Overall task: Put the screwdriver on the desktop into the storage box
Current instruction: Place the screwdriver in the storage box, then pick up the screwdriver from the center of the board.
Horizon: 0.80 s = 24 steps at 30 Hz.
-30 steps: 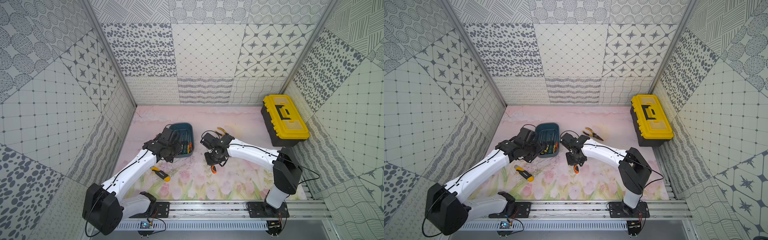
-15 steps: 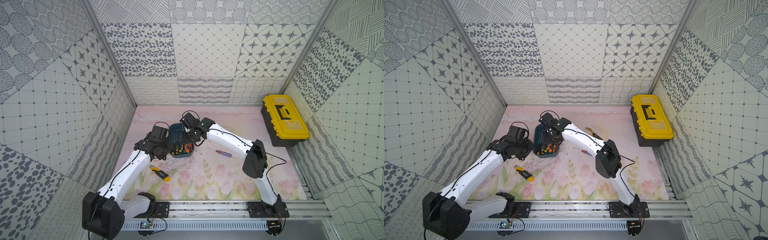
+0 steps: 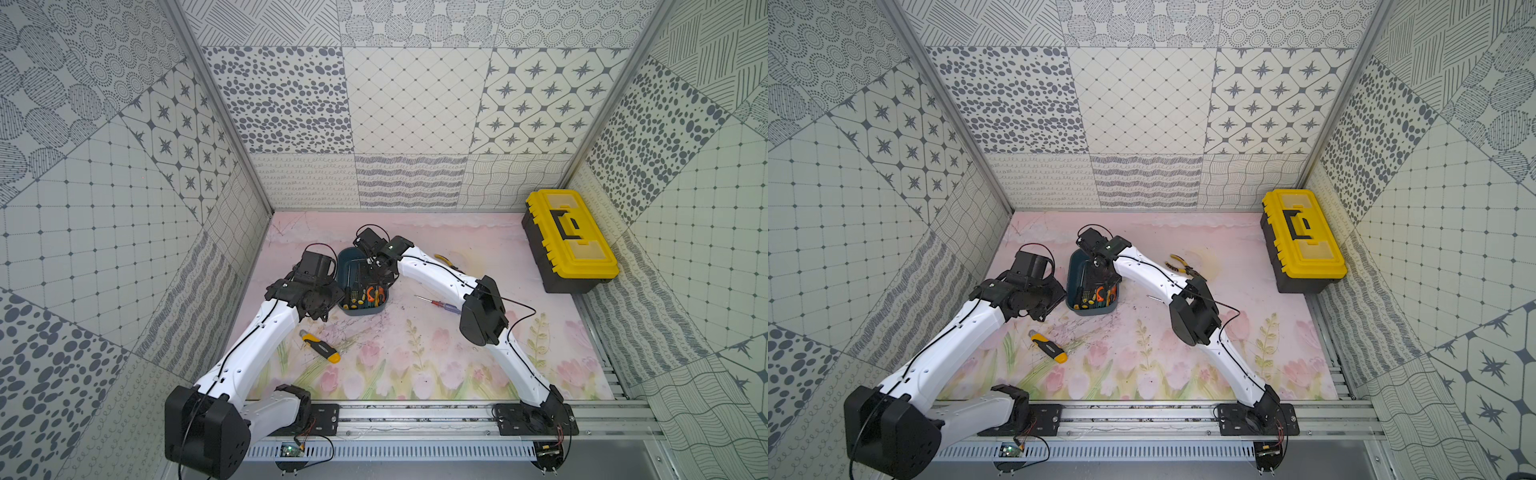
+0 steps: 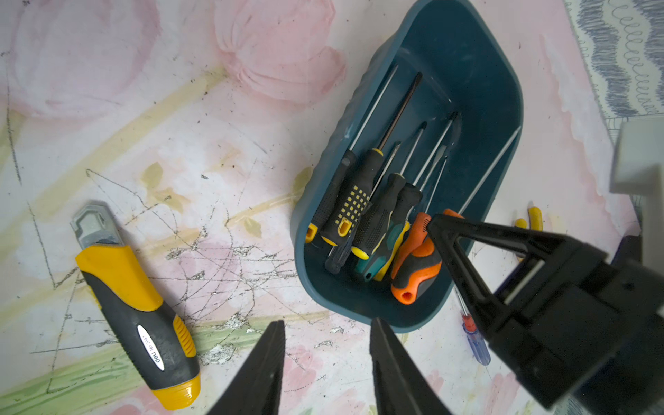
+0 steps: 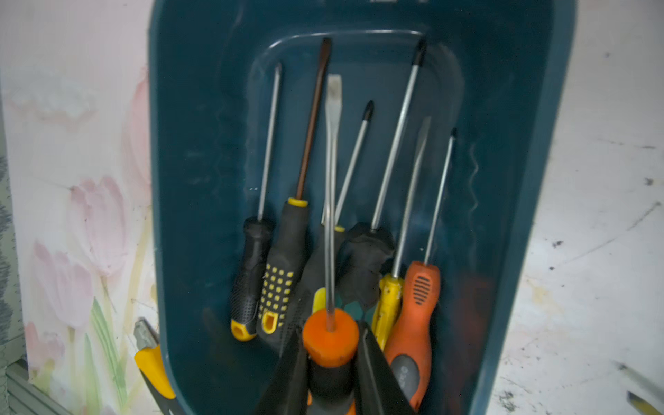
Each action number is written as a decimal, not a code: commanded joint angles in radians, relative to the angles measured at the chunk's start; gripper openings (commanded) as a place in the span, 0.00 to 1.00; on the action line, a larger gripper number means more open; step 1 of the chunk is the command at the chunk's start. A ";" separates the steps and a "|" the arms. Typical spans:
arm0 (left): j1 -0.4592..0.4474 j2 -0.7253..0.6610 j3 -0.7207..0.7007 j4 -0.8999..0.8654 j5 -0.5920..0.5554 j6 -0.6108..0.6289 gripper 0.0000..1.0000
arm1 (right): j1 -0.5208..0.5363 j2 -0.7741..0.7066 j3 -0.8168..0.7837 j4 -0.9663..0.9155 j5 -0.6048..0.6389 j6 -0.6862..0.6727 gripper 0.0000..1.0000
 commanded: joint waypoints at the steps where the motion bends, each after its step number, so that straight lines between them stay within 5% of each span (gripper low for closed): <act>1: 0.007 0.010 0.011 -0.036 0.010 0.052 0.45 | -0.005 -0.001 0.018 0.001 0.020 0.035 0.34; 5: 0.008 0.017 0.015 -0.041 0.003 0.046 0.46 | -0.007 -0.041 0.020 0.002 0.040 0.021 0.48; 11: 0.010 0.032 0.031 -0.036 0.007 0.051 0.45 | -0.047 -0.190 -0.064 0.009 0.080 -0.125 0.49; 18: 0.010 0.050 0.032 -0.014 0.027 0.054 0.45 | -0.175 -0.471 -0.548 0.179 -0.058 -0.573 0.49; 24: 0.010 0.049 0.008 0.017 0.056 0.040 0.46 | -0.246 -0.640 -0.884 0.269 -0.135 -0.817 0.50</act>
